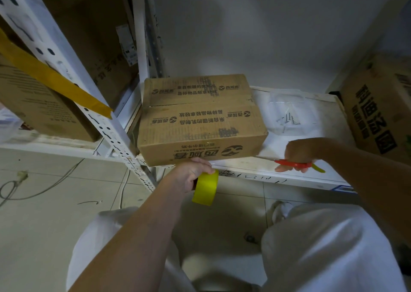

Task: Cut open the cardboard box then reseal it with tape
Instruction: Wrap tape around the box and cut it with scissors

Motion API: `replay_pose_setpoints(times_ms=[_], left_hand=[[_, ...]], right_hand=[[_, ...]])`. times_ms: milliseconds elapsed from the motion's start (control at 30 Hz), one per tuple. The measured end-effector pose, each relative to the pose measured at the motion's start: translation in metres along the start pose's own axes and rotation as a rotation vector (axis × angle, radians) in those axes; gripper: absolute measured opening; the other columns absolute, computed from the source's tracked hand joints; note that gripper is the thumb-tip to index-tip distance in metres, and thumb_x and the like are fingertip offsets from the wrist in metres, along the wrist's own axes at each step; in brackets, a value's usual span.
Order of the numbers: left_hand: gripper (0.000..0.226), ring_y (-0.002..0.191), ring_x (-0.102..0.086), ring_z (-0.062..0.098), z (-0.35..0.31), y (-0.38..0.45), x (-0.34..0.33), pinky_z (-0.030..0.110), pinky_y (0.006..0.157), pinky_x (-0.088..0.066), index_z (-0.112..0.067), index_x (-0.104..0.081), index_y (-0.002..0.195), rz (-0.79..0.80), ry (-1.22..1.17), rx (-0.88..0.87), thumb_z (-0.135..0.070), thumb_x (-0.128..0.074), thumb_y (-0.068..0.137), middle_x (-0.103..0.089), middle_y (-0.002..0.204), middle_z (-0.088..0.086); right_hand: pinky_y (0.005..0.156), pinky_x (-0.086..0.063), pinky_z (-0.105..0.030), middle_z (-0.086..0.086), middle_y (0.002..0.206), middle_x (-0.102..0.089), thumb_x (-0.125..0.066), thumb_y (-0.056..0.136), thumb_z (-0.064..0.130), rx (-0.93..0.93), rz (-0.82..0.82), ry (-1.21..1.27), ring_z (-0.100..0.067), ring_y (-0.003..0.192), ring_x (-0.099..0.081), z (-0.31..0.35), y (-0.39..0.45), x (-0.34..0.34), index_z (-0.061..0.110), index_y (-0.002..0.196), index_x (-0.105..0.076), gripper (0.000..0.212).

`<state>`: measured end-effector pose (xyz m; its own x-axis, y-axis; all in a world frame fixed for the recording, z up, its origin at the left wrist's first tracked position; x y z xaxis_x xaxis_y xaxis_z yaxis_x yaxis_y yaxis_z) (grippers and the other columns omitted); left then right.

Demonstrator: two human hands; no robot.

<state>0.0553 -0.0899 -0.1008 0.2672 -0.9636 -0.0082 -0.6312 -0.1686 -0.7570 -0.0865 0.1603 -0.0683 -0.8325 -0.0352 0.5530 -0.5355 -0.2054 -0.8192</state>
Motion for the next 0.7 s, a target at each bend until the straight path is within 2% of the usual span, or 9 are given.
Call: replay_pose_setpoints(times_ms=[100,167,200,267,333,433,500,600,700], left_hand=[[0.022,0.070,-0.057,0.023,0.000,0.001,-0.008,0.031,0.060,-0.047,-0.014,-0.058,0.077,0.012,-0.036,0.005,0.006,-0.066,0.084,-0.060,0.079,0.009],[0.022,0.070,-0.057,0.023,-0.001,0.002,-0.012,0.030,0.059,-0.047,-0.014,-0.058,0.077,0.019,-0.047,0.005,0.007,-0.065,0.083,-0.060,0.079,0.009],[0.022,0.069,-0.057,0.022,-0.002,0.002,-0.014,0.030,0.059,-0.047,-0.014,-0.058,0.077,0.024,-0.050,0.004,0.007,-0.065,0.083,-0.060,0.079,0.008],[0.022,0.070,-0.057,0.022,-0.004,0.002,-0.017,0.030,0.060,-0.047,-0.014,-0.058,0.078,0.034,-0.052,0.003,0.007,-0.065,0.083,-0.060,0.079,0.008],[0.022,0.071,-0.058,0.022,-0.006,0.003,-0.018,0.029,0.061,-0.048,-0.015,-0.058,0.079,0.036,-0.052,-0.001,0.006,-0.065,0.083,-0.061,0.080,0.008],[0.022,0.072,-0.058,0.021,-0.009,0.005,-0.016,0.029,0.061,-0.048,-0.015,-0.058,0.079,0.032,-0.054,-0.011,0.005,-0.066,0.083,-0.061,0.081,0.007],[0.022,0.071,-0.058,0.021,-0.012,0.005,-0.016,0.029,0.061,-0.047,-0.015,-0.058,0.079,0.036,-0.054,-0.020,0.005,-0.065,0.083,-0.061,0.080,0.007],[0.023,0.069,-0.057,0.021,-0.014,0.003,-0.018,0.029,0.061,-0.046,-0.015,-0.057,0.077,0.040,-0.058,-0.037,0.005,-0.065,0.084,-0.060,0.078,0.007],[0.023,0.069,-0.057,0.020,-0.016,0.001,-0.019,0.029,0.061,-0.046,-0.016,-0.056,0.077,0.047,-0.067,-0.048,0.004,-0.064,0.084,-0.060,0.078,0.006]], right_hand=[[0.053,-0.045,-0.020,0.000,0.047,-0.054,-0.070,0.079,0.050,-0.076,-0.123,0.018,-0.010,0.040,-0.050,-0.019,0.012,0.004,0.006,0.062,-0.058,0.048],[0.064,-0.048,-0.024,-0.002,0.058,-0.059,-0.063,0.086,0.049,-0.058,-0.304,-0.111,-0.014,0.057,-0.060,-0.012,0.019,0.010,0.006,0.072,-0.062,0.045],[0.068,-0.047,-0.025,-0.001,0.065,-0.058,-0.060,0.089,0.045,-0.033,-0.387,-0.170,-0.016,0.068,-0.059,-0.005,0.020,0.012,0.005,0.079,-0.060,0.041],[0.069,-0.042,-0.024,0.000,0.072,-0.053,-0.061,0.089,0.038,0.009,-0.468,-0.211,-0.017,0.078,-0.055,0.009,0.024,0.011,0.008,0.083,-0.052,0.032],[0.069,-0.040,-0.023,-0.001,0.076,-0.053,-0.064,0.088,0.032,-0.011,-0.484,-0.187,-0.017,0.078,-0.053,0.016,0.031,0.010,0.011,0.080,-0.048,0.029],[0.067,-0.039,-0.025,-0.003,0.073,-0.053,-0.050,0.095,0.029,-0.036,-0.556,-0.226,-0.019,0.074,-0.052,0.023,0.035,0.019,0.011,0.066,-0.044,0.034],[0.067,-0.040,-0.028,-0.005,0.072,-0.057,-0.044,0.097,0.026,-0.012,-0.647,-0.231,-0.021,0.072,-0.052,0.030,0.029,0.028,0.009,0.068,-0.052,0.034],[0.068,-0.048,-0.032,-0.015,0.083,-0.065,-0.045,0.092,0.010,0.146,-0.973,-0.051,-0.031,0.076,-0.059,0.044,0.000,0.050,0.004,0.084,-0.065,0.022],[0.070,-0.048,-0.033,-0.012,0.086,-0.063,-0.038,0.100,0.019,0.408,-1.260,0.088,-0.026,0.077,-0.058,0.075,-0.043,0.060,0.005,0.091,-0.063,0.030]])
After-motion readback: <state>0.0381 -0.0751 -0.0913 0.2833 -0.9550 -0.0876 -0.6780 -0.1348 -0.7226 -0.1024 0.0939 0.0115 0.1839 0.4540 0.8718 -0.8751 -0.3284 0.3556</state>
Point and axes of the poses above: each hand's wrist, its own y-axis towards the middle knuckle, its own x-axis out of the back of the hand, z = x × y, the point moved 7 cm from there along y, towards the middle knuckle
